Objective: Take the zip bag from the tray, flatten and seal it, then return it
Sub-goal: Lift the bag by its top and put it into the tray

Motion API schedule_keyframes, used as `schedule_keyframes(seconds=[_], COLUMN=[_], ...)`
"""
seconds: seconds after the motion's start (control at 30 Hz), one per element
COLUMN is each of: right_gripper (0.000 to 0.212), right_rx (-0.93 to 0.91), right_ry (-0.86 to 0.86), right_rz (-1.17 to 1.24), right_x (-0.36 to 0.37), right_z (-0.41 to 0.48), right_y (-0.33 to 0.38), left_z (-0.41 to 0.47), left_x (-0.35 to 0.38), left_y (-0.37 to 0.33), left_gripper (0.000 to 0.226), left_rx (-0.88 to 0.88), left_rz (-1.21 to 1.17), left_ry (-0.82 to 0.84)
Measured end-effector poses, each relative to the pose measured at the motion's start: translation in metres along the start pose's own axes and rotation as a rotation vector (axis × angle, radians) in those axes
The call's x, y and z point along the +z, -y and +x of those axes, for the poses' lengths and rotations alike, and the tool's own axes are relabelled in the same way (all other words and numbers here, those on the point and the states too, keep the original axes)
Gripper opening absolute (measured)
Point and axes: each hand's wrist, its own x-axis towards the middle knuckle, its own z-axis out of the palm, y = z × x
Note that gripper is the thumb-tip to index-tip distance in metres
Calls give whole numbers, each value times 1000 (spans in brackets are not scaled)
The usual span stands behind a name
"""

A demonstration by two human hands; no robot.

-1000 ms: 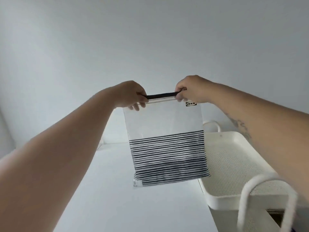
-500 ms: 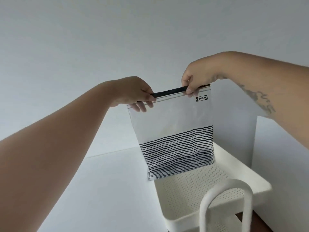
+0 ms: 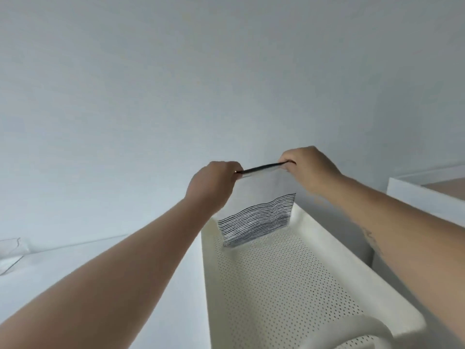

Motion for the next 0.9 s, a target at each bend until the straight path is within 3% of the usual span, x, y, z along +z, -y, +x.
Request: schedule_keyframes(seconds=[0.23,0.4,0.57,0.67,0.77,0.9], right_gripper=[13,11,31,36,40,71], right_rx=[-57,42,95,134,150,38], right_ry=[237,517,838,799,651,755], right_rz=[-124,-47,-77,-35,-21,-158], right_x=[32,47,64,67,79,106], right_z=[-83,-126,-154,-145,-131,-125], right_y=[-31,-54,-65,-63,-60,-52], left_z=[-98,-140,-149,-141,-131,-128], left_x=[52,75,86,95,111,134], left_y=[0,-15,-15,-15,-7,3], left_gripper=[22,19,30,41,58,79], left_rx=[32,8,-38,-140,-131,-185], left_rz=[-10,-85,-45,-115,31,147], left_ry=[109,419,784,687,541,746])
